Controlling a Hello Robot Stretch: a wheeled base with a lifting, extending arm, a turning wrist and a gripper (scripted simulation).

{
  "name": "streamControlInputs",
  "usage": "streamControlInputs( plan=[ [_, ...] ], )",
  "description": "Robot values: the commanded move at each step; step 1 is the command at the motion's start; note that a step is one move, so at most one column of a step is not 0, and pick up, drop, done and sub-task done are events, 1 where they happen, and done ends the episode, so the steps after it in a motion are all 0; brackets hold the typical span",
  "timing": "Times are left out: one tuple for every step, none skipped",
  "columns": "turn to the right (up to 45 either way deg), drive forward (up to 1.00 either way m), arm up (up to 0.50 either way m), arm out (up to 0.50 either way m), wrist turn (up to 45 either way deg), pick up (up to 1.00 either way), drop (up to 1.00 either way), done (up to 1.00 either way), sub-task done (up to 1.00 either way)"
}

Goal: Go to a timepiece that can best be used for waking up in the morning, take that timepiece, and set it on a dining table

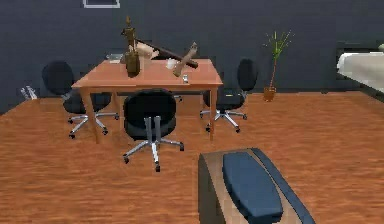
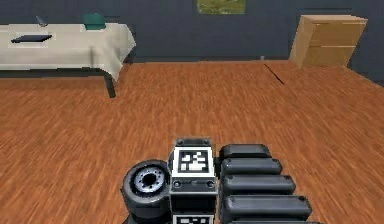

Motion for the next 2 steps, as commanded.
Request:
streamControlInputs(
  plan=[
    [-45.0, 0.00, 0.00, 0.00, 0.0, 0.00, 0.00, 0.00, 0.00],
    [0.0, 1.00, 0.00, 0.00, 0.0, 0.00, 0.00, 0.00, 0.00]
  ],
)
